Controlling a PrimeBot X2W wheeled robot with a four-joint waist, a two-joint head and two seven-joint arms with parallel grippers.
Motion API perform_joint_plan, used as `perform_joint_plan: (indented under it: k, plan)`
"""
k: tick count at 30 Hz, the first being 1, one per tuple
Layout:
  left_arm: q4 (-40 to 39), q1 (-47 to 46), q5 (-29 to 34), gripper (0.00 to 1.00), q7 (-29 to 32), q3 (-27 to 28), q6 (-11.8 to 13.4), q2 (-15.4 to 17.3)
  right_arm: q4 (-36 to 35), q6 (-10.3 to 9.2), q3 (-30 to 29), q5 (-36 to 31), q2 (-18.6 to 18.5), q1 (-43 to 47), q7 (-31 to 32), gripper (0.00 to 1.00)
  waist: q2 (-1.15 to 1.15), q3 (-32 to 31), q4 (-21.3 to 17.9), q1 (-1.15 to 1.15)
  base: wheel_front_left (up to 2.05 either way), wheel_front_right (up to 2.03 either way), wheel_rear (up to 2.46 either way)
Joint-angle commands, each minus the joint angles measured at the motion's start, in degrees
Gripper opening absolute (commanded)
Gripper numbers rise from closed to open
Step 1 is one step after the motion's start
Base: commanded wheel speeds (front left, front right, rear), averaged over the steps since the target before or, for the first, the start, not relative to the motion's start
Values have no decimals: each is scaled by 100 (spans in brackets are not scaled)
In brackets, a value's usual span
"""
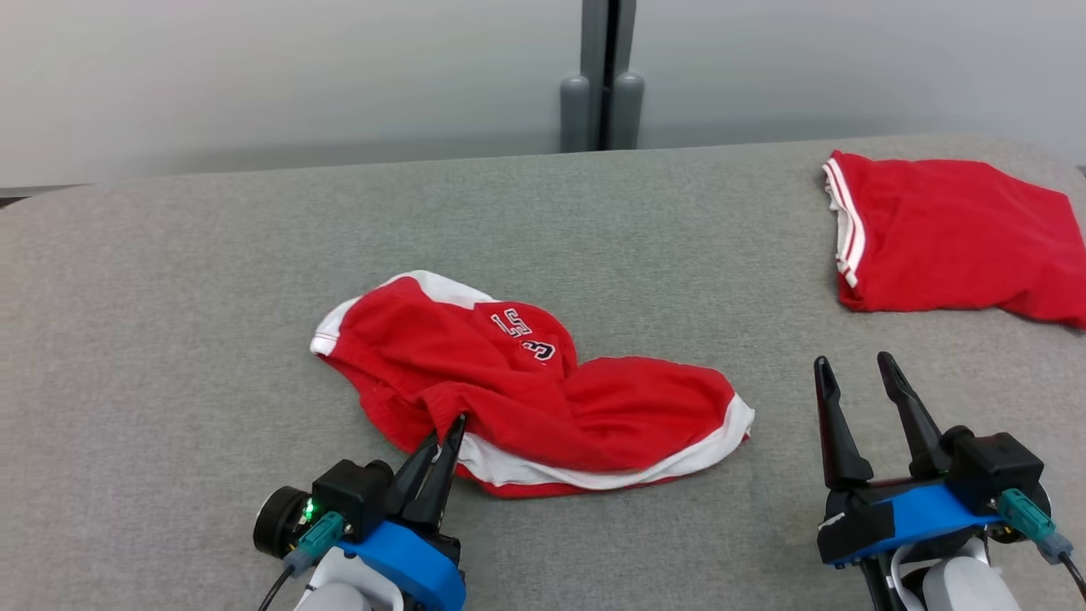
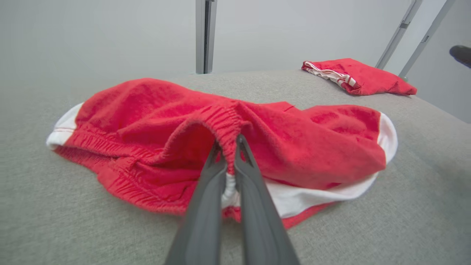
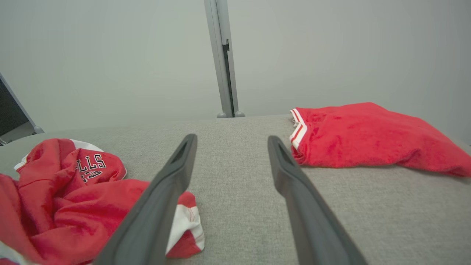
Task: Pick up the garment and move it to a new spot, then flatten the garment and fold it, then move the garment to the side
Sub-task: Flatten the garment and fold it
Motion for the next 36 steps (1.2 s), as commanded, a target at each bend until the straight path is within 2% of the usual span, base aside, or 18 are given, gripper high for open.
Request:
perform_joint_plan:
  k: [1, 8, 11, 16, 17, 18, 19, 30, 36]
  plan:
    - [-51, 99, -42, 0, -14, 33, -6, 46, 5, 3, 0, -15, -7, 38, -28, 100, 0, 2, 33, 0, 0, 0, 0]
    - [-541, 575, -154, 0, -13, 133, -6, 230, 122, 2, -11, 8, -8, 40, -28, 100, 0, -19, 287, 0, 0, 0, 0]
    - [-492, 769, -171, 0, -14, 233, -6, 313, 171, 2, -17, 1, -7, 29, -28, 100, 0, -4, 351, 0, 0, 0, 0]
    - [-273, 897, -210, 0, -14, 377, -6, 263, 249, 2, -6, -8, -8, 10, -28, 100, 0, 2, 393, 0, 0, 0, 0]
    - [-249, 887, -213, 31, -14, 425, -6, 241, 259, 3, -3, -10, -8, 11, -28, 100, 0, -4, 395, 0, 0, 0, 0]
    - [-224, 880, -175, 94, -14, 444, -6, 234, 273, 2, 4, -11, -8, 11, -28, 100, 0, -13, 393, 0, 0, 0, 0]
    - [-250, 859, -125, 100, -14, 490, -6, 202, 287, 2, 5, -15, -8, 15, -28, 100, 0, -26, 391, 0, 0, 0, 0]
    - [-1409, 1118, 226, 100, -13, 1058, -6, 13, 319, 2, -74, -51, -7, 97, -28, 100, 0, -202, 424, 0, 0, 0, 0]
    - [-1596, 1189, 372, 100, -14, 1417, -5, 9, 326, 2, -33, -34, -7, 114, -28, 100, 0, -312, 403, 0, 0, 0, 0]
